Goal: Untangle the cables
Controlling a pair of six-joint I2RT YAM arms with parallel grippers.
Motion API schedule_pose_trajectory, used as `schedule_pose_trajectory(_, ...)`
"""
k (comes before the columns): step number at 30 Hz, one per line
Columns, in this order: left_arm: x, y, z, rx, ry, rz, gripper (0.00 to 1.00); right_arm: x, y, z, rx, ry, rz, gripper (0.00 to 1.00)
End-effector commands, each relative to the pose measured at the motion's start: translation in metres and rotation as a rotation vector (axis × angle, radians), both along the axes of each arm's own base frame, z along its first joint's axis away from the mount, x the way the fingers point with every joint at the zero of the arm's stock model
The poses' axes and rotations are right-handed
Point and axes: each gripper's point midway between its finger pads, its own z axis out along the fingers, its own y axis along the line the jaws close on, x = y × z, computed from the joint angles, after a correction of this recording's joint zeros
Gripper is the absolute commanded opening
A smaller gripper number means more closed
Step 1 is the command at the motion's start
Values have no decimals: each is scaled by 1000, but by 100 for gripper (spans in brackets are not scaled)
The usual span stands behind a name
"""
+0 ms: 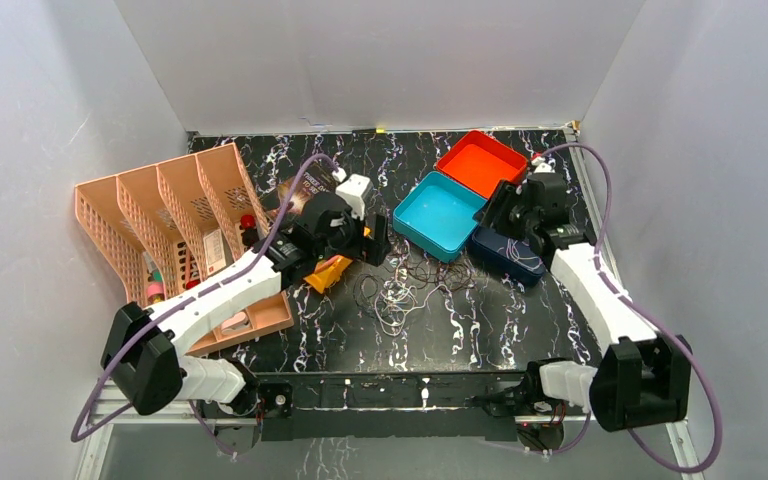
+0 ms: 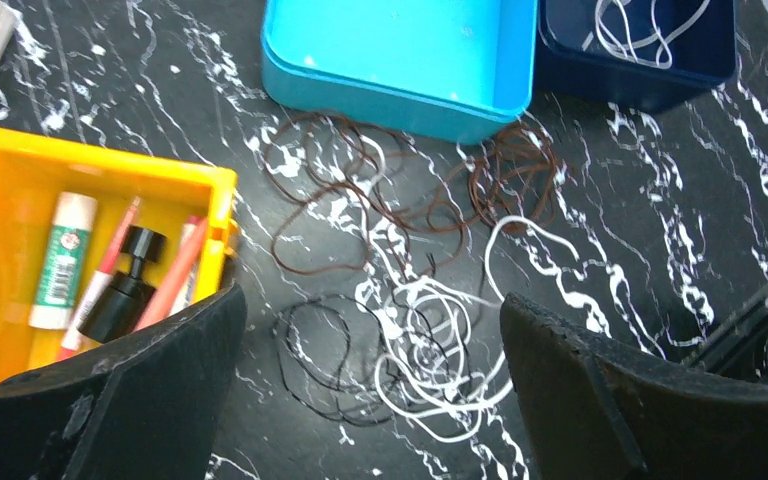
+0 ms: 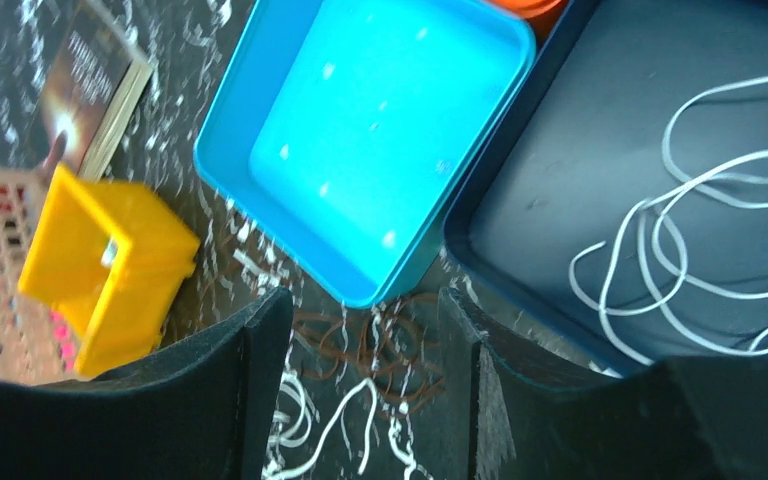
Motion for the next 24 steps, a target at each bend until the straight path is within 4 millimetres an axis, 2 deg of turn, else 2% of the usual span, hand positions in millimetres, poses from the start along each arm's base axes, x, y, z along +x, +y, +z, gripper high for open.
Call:
schedule_pose_trajectory(1, -31, -8, 6, 8, -13, -62, 96, -34, 26, 11, 75, -41, 188, 64)
schedule_pose_trajectory(6, -71, -40, 3, 43, -43, -334, 92, -60, 23, 2, 69, -16, 213, 63)
schedule_pose_trajectory(9, -84, -55, -2, 71, -33, -431, 87, -70, 20, -5, 67, -7, 198, 63)
schedule_pose_trajectory(12, -89, -69, -9, 111, -7, -484, 77, -77, 13, -14, 61, -2, 160, 63)
schedule_pose_trajectory(16, -96, -85, -28, 178, 47, -545, 67, -84, 8, -20, 64, -6, 124, 63)
schedule_pose_trajectory(24, -93, -90, -52, 250, 92, -565, 60, -92, 6, -25, 62, 8, 113, 63)
